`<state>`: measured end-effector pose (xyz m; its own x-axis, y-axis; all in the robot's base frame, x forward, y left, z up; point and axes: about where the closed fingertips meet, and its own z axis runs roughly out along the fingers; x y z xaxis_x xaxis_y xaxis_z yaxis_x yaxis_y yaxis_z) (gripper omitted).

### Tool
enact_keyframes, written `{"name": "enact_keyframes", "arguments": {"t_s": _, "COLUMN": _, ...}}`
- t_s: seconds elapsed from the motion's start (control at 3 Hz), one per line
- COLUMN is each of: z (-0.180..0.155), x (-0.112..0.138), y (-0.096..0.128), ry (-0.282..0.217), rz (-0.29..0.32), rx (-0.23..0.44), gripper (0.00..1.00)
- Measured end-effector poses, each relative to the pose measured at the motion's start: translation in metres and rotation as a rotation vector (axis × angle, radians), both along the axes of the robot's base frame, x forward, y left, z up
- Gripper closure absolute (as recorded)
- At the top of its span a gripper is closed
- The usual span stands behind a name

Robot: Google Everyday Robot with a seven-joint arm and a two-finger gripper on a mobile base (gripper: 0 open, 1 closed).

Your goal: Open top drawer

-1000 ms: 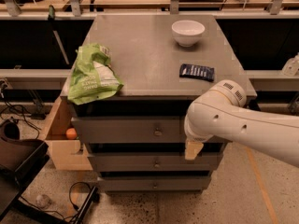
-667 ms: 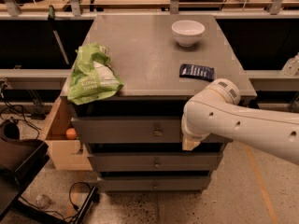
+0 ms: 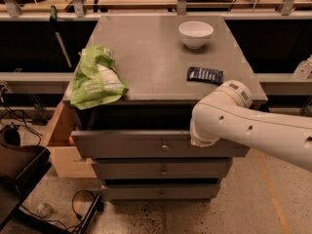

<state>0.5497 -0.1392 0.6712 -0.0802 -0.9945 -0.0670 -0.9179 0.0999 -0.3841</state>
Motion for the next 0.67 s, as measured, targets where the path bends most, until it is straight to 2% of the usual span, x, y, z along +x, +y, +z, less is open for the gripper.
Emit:
{"name": "enact_keyframes", "arguments": {"t_s": 0.33, "z": 0.006, "x": 0.000, "y": 0.000, "ry": 0.000, "rz": 0.000, "rx": 0.000, "gripper": 1.00}}
{"name": "enact_keyframes", "arguments": {"t_s": 0.67, "z": 0.013, "x": -0.023, "y": -0.003, "ry": 0.007, "rz": -0.018, "rx": 0.006, "gripper": 1.00}}
